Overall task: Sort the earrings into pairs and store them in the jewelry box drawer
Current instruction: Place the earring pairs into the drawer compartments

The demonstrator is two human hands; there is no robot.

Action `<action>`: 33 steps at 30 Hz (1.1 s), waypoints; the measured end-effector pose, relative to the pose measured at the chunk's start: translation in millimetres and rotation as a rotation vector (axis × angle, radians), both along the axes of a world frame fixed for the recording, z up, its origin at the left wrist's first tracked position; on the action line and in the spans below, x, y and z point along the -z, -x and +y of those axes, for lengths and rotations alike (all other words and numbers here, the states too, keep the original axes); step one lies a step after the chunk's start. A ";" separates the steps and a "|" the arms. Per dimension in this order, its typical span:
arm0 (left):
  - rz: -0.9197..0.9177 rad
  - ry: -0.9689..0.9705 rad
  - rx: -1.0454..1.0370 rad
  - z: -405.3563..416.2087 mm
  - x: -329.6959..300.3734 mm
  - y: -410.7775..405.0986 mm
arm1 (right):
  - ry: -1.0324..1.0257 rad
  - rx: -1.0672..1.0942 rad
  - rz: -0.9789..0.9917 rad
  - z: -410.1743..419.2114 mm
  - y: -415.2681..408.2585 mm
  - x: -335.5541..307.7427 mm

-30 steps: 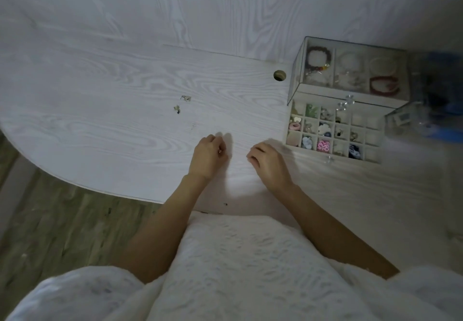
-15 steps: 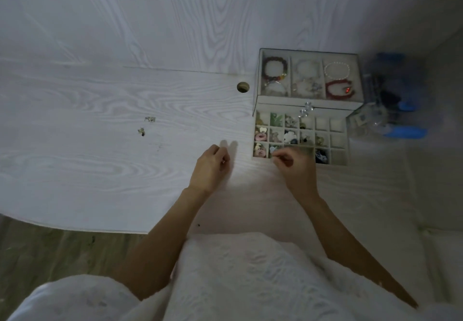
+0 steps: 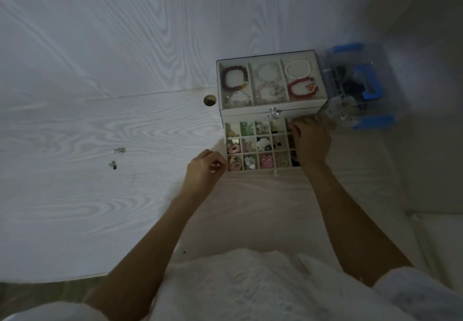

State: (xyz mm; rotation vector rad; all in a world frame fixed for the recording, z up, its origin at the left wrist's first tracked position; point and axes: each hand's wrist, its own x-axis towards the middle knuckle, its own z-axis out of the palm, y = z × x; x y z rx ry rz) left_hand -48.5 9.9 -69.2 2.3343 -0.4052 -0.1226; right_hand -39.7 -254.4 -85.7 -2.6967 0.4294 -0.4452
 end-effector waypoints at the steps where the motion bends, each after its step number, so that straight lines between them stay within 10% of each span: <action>1: -0.008 0.009 0.008 -3.4 -2.5 -1.2 | -0.008 -0.013 -0.008 -0.5 0.2 2.1; 19: -0.075 0.013 0.384 -196.9 -5.3 -46.6 | -0.264 0.133 0.066 -30.7 96.5 3.4; 33: -0.429 -0.151 0.447 -179.4 -17.6 -46.3 | -0.082 0.178 0.024 -21.3 98.3 0.3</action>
